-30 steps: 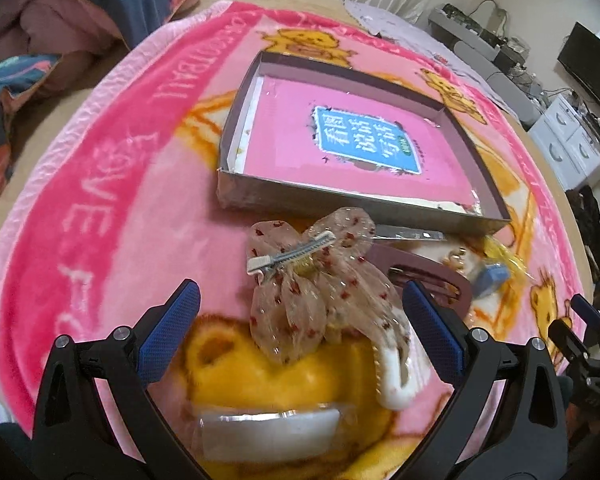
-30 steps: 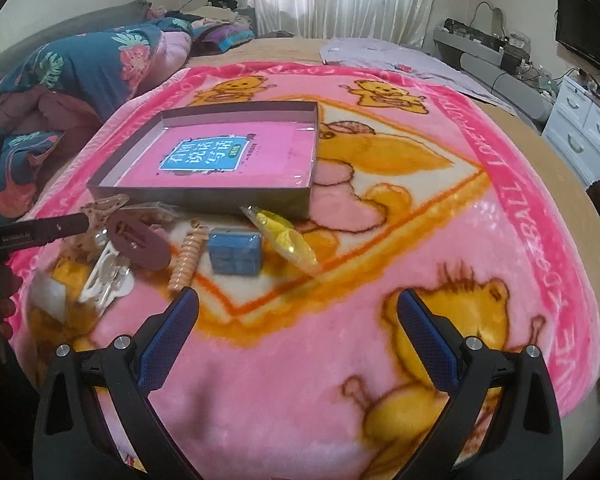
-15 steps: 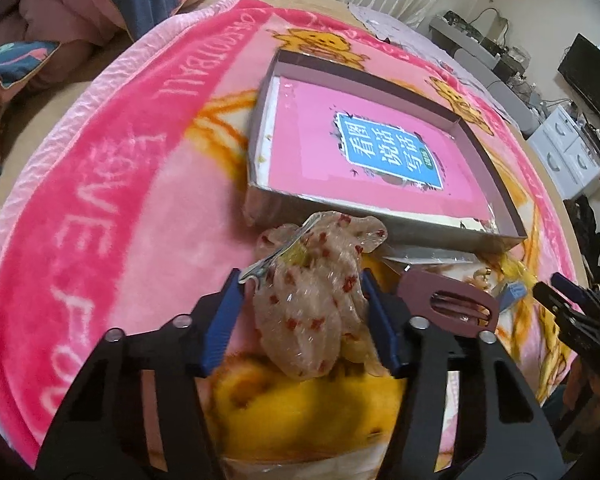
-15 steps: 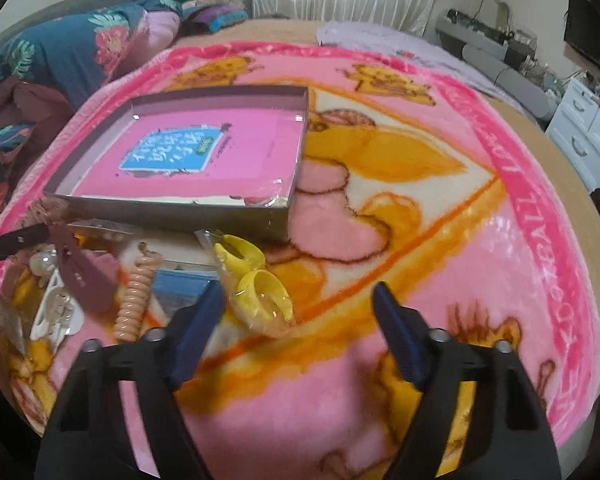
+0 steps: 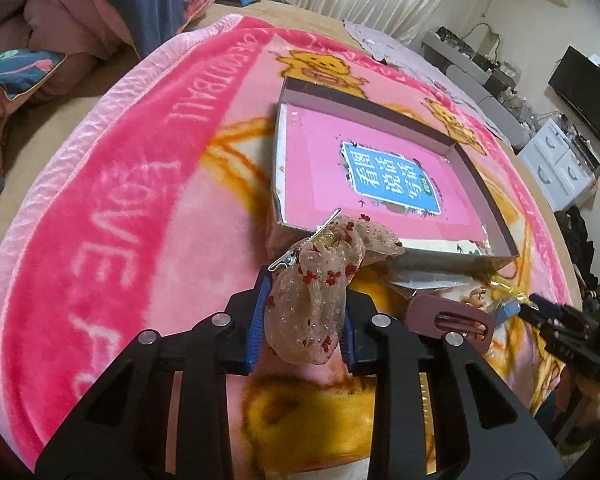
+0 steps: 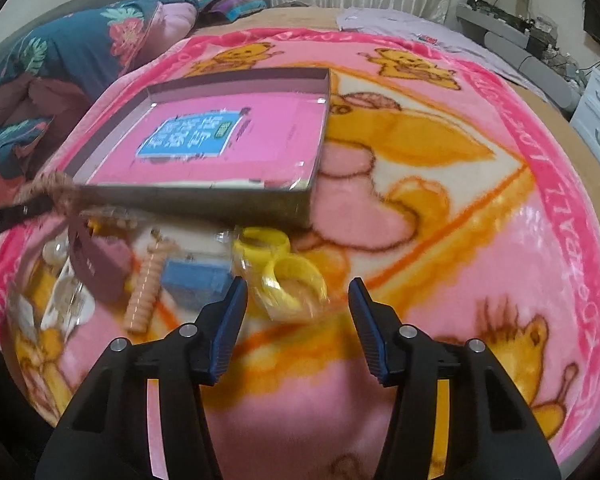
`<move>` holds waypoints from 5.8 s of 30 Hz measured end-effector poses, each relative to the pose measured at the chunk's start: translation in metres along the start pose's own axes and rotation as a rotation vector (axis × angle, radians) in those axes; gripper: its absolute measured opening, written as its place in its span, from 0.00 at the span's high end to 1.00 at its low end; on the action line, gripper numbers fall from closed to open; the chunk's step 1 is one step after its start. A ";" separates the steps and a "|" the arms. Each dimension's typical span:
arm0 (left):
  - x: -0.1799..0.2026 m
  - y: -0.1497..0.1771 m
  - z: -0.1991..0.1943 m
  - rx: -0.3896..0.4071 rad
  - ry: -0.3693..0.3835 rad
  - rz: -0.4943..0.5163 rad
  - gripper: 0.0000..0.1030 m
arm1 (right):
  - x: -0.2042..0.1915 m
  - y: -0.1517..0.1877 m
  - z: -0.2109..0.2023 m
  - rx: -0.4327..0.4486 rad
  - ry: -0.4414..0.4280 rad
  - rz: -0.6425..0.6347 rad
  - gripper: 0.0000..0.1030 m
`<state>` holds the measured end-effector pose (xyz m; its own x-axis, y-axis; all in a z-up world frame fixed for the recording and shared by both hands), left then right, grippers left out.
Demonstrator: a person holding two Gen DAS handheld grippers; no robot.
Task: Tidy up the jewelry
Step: 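Grasp the yellow bagged ring with the right tool while the left tool lifts the bow clip, then carry the bow clip and bagged ring into the grey tray and release both, then withdraw both tools from the tray and move the left tool toward the pearl clip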
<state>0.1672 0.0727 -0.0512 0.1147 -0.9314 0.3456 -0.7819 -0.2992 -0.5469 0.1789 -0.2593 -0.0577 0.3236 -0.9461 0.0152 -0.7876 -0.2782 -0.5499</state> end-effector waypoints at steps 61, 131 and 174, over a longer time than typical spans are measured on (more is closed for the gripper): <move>0.035 -0.064 0.060 0.043 -0.095 0.083 0.76 | 0.017 -0.108 0.017 0.234 -0.033 0.108 0.91; 0.063 -0.008 -0.086 0.224 -0.071 0.161 0.09 | -0.004 -0.019 -0.107 0.364 -0.046 0.066 0.18; 0.057 0.048 -0.008 -0.075 -0.038 0.230 0.12 | -0.034 0.028 -0.067 0.194 -0.062 -0.044 0.18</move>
<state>0.1311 0.0066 -0.0520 -0.0498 -0.9809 0.1883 -0.8335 -0.0630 -0.5489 0.1102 -0.2459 -0.0173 0.3915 -0.9202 -0.0054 -0.6582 -0.2759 -0.7005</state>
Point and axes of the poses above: each gripper's, at about its wrist camera, not at the fingertips, and z roughly the way its jaws point, x to its right, y to its underside, the point moved 1 cm from there along z, roughly the way its jaws point, and after that the axes turned 4 degrees about -z, right-handed, at the moved point
